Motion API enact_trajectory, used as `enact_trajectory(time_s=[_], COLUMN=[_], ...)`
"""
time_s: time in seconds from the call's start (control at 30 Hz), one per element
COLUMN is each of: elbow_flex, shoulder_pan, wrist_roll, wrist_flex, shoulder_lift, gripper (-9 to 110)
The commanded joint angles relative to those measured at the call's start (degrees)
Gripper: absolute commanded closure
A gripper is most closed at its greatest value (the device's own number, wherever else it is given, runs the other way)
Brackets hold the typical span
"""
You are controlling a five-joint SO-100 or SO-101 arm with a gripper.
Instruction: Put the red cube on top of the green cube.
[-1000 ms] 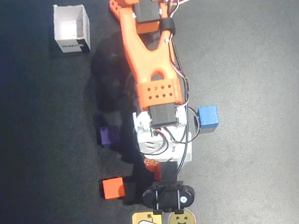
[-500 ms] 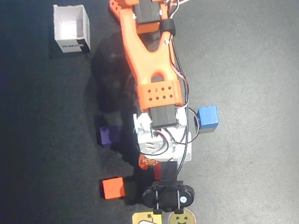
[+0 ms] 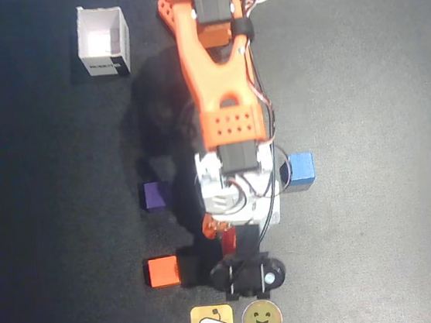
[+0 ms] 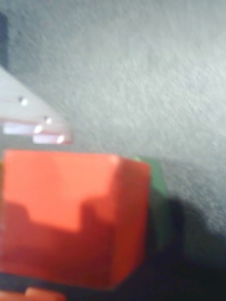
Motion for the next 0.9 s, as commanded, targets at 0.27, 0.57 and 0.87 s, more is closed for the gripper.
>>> enact_trajectory(time_s=[0.27, 0.57, 0.87], elbow_flex=[21.6, 47.1, 62.8], shoulder_pan=[-0.7, 0.1, 1.4], wrist_roll=[-0.7, -4.7, -7.5], wrist_flex=[-6.9, -15.4, -17.4], shoulder_lift=[27.4, 50.2, 65.8], gripper=[80, 97, 101])
